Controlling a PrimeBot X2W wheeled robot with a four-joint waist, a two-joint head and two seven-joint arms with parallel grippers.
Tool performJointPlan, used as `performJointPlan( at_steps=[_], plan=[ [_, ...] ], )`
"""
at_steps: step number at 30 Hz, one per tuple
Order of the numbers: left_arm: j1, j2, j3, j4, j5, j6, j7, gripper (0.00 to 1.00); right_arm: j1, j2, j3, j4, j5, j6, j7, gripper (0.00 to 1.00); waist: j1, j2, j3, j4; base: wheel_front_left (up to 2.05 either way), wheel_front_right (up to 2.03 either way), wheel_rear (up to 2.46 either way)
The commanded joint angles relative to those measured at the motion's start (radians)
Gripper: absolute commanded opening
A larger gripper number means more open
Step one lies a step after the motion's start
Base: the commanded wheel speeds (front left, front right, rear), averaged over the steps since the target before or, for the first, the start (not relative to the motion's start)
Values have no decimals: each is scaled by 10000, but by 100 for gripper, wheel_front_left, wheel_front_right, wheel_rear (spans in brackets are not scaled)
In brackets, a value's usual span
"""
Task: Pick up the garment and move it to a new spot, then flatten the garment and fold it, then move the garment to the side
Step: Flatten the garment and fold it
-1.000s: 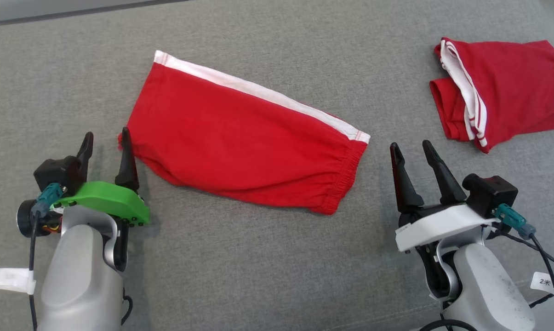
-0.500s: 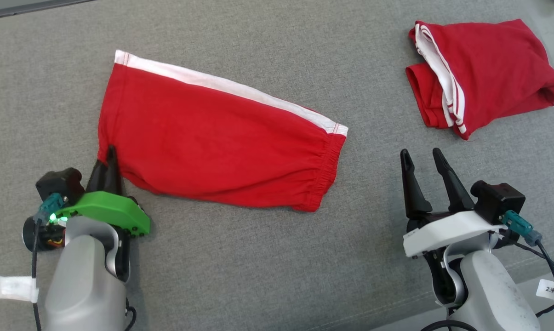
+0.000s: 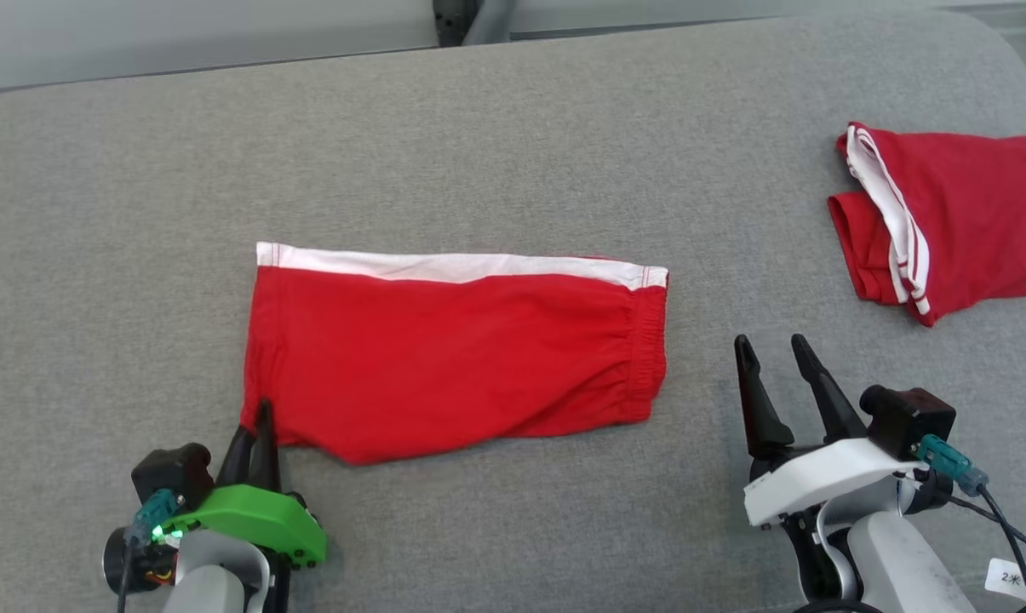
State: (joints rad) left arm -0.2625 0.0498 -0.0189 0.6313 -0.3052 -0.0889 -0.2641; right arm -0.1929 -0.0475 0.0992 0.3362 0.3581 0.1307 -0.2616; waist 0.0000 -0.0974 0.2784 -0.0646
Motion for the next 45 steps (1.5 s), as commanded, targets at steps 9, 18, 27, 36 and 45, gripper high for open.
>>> performJointPlan(
  at_steps=[9, 18, 27, 36, 45],
  plan=[
    [833, 24, -814, -967, 1, 687, 7, 100, -127, -47, 522, 211, 55, -3, -17, 100, 0, -1, -378, 1030, 0, 0, 0],
    [1171, 23, -975, -1552, 332, 700, 5, 100, -798, -48, 417, 1501, 12, -3, -18, 100, 0, -1, -243, 2050, 0, 0, 0],
    [1386, 21, -678, -1695, 598, 628, 5, 100, -1003, -39, 129, 3331, 261, -3, -8, 100, 0, -1, -171, 2390, 0, 0, 0],
    [1425, 24, -682, -1856, 364, 597, 5, 100, -1267, -19, 852, 3734, 2037, -2, 17, 0, 0, -1, -98, 2381, 0, 0, 0],
    [1745, 24, -871, -1841, 148, 623, 5, 100, -1442, -407, 81, 2934, 2488, -8, -11, 0, 0, -1, -374, 1872, 0, 0, 0]
  ],
)
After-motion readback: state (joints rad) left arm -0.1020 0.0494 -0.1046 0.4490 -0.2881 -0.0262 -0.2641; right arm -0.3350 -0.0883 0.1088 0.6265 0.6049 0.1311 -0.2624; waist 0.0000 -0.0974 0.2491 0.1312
